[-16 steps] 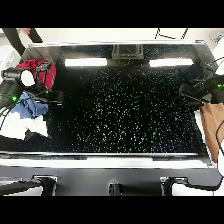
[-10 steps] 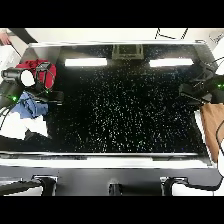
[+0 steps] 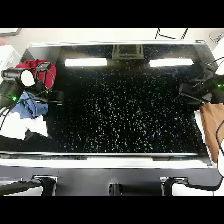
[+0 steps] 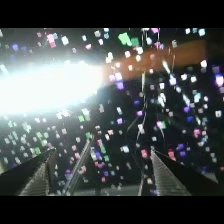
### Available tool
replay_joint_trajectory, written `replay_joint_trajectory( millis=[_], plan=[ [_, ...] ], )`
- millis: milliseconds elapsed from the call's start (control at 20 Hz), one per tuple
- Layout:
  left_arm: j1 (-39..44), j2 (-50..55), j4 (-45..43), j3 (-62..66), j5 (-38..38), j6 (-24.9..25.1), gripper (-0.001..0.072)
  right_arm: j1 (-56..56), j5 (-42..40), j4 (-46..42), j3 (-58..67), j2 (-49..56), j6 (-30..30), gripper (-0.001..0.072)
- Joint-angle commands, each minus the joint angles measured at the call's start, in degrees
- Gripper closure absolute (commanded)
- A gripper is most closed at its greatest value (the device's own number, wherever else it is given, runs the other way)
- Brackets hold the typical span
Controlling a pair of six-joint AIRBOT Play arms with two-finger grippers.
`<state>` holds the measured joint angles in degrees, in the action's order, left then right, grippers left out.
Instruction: Fold the clothes and pants, and hang the long-sleeved shirts on hangers.
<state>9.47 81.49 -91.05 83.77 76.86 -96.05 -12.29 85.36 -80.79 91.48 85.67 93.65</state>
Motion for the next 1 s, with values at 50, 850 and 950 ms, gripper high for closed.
replay_joint_trajectory(
  millis=[50, 850, 950],
  plan=[
    [0.02, 0.02, 0.0, -0.02, -5.46, 0.02, -0.0001, 0.04, -7.61, 0.02, -0.02, 0.04, 0.0, 0.0016],
    [-33.27, -5.55, -0.35, -1.95, 6.93, -6.23, -0.0005, 0.07, -7.85, -0.46, -0.39, 0.11, -1.6, 0.0045],
    [-41.88, -7.45, 2.01, -6.69, 2.47, -5.97, -0.0005, 0.07, -5.55, 1.6, -1.16, 0.11, -1.62, 0.0045]
  ],
)
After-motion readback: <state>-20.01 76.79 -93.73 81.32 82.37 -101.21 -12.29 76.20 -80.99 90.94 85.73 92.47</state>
